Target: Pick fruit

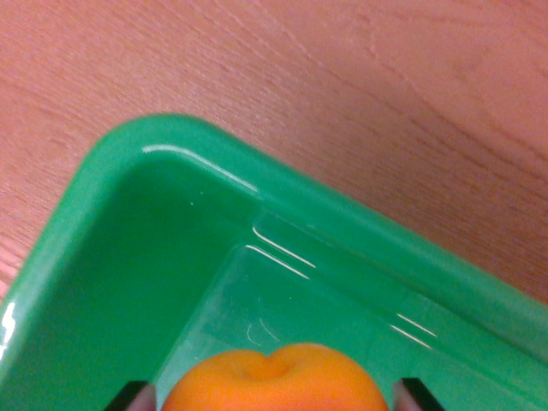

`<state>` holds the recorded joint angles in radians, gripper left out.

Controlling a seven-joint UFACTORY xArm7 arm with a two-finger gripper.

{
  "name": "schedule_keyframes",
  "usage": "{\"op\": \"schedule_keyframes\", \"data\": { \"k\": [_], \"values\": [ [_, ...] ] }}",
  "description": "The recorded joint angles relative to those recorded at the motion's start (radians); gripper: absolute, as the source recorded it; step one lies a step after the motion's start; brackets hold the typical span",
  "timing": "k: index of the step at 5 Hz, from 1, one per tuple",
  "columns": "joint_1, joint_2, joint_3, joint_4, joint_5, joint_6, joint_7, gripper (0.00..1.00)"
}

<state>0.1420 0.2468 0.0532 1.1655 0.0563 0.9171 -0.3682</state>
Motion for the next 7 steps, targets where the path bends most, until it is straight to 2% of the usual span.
{"op": "schedule_keyframes", "data": {
  "k": [1, 2, 3, 4, 5, 6, 7],
  "values": [
    [0.0, 0.0, 0.0, 0.0, 0.0, 0.0, 0.0, 1.0],
    [-0.0006, -0.019, 0.0, 0.027, -0.0005, 0.046, 0.002, 1.0],
    [-0.0006, -0.019, 0.0, 0.027, -0.0005, 0.046, 0.002, 1.0],
    [-0.0013, -0.039, 0.0, 0.056, -0.0009, 0.095, 0.004, 1.0],
    [-0.0013, -0.039, 0.0, 0.056, -0.0009, 0.095, 0.004, 1.0],
    [-0.0019, -0.059, 0.0, 0.084, -0.0014, 0.142, 0.006, 1.0],
    [-0.0019, -0.059, 0.0, 0.084, -0.0014, 0.142, 0.006, 1.0]
  ]
}}
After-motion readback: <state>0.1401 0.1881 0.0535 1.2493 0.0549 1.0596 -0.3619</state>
